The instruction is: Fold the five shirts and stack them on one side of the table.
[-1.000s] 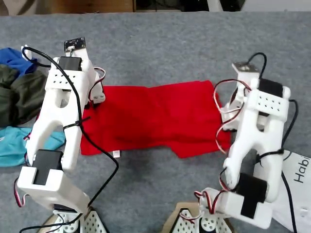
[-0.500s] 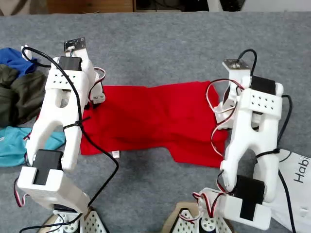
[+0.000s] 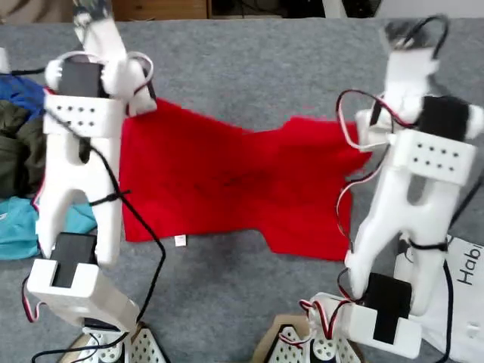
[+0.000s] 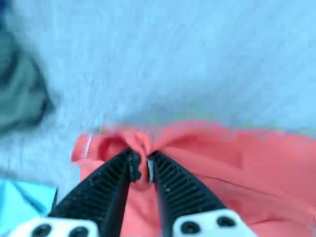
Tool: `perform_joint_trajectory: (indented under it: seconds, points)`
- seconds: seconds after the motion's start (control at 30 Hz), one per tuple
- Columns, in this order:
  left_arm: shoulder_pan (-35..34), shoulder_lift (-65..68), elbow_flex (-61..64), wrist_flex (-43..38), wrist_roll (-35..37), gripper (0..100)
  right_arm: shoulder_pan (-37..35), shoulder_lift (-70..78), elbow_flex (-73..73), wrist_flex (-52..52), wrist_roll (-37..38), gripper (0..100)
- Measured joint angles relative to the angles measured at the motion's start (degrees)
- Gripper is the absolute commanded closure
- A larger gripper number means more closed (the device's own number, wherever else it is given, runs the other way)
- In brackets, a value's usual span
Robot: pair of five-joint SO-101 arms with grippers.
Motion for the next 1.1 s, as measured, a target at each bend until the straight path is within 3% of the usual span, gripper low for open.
perform_joint_trajectory:
  seconds: [0.3, 0.57, 0.9, 1.1]
  points:
    - [-1.23, 0.0, -29.1, 3.69, 0.09, 98, -0.09, -0.18, -34.55, -2.29, -5.36, 99.4]
    - [-5.01, -0.09, -43.16, 5.71, -3.52, 98, -0.18, -1.41, -49.05, -14.59, -5.54, 99.4]
    - [-9.49, -4.31, -44.22, 7.3, -5.54, 98, -0.26, -1.49, -57.49, -24.7, -5.54, 99.4]
    - [-9.93, -16.79, -28.48, 7.38, -5.54, 98, -0.26, -1.93, -63.12, -19.25, -5.54, 99.4]
